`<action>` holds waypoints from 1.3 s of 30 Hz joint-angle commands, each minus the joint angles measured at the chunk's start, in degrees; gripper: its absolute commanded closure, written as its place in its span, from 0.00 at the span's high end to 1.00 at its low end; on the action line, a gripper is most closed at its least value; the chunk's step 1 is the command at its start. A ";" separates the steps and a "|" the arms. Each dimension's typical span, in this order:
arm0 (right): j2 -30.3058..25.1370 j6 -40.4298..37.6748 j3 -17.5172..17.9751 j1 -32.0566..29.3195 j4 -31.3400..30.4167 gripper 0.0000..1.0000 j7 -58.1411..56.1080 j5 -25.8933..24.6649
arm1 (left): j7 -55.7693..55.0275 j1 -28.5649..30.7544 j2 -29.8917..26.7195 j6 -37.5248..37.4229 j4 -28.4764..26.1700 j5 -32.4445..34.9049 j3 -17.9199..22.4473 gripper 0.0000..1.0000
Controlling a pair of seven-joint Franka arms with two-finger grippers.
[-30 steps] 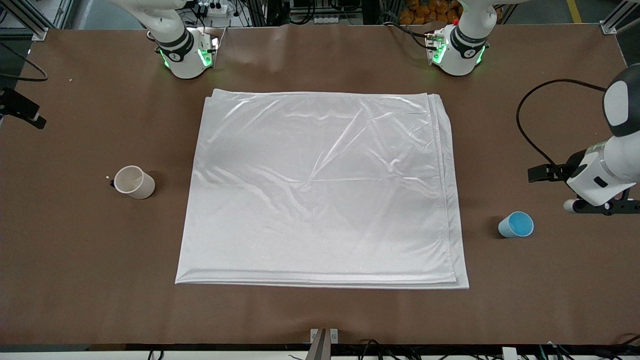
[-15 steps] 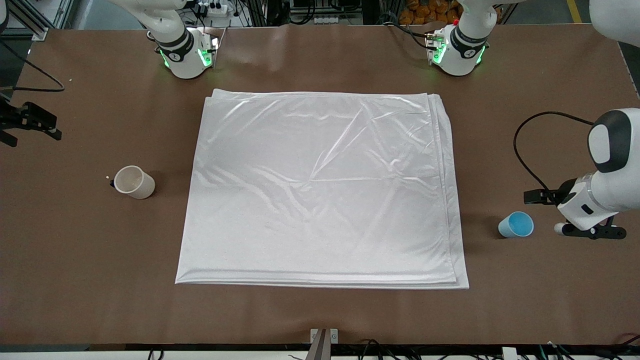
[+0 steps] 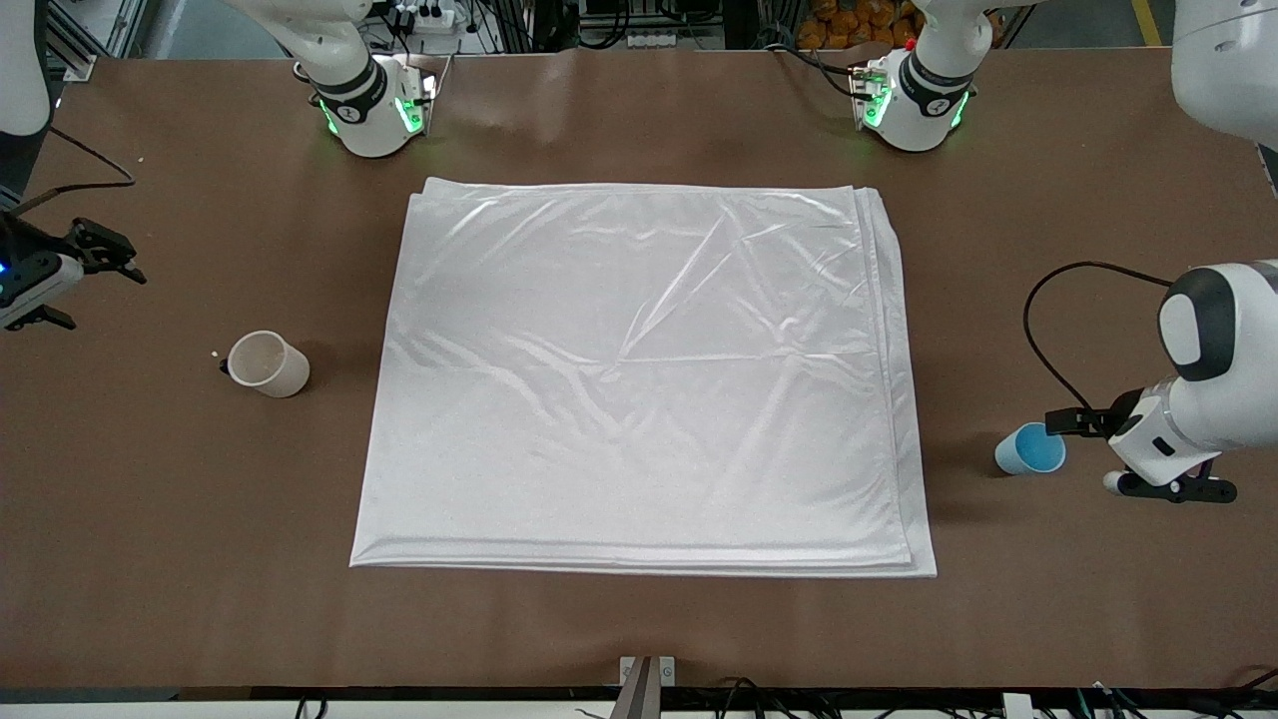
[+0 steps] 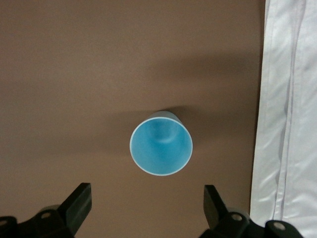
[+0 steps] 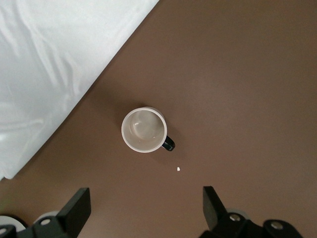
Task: Place blue cup into white mug on cloth
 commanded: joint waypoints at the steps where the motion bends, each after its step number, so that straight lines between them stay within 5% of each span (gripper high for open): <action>1: 2.86 1.56 0.34 -0.93 0.19 1.00 -10.72 1.04 | 0.97 0.61 3.16 3.50 0.90 1.35 -0.18 1.00; 21: 6.21 15.36 0.34 -0.76 -8.32 1.00 -42.20 -1.60 | 2.38 1.84 8.61 10.97 0.90 1.35 -0.18 1.00; 33: 6.21 28.89 0.34 -1.11 -17.73 1.00 -47.21 -7.49 | 2.20 1.75 11.16 13.00 0.90 1.17 -0.18 1.00; 39: 8.14 33.64 0.34 -3.48 -20.20 1.00 -49.23 -7.49 | 1.23 1.75 11.34 13.08 0.73 0.38 -0.18 0.34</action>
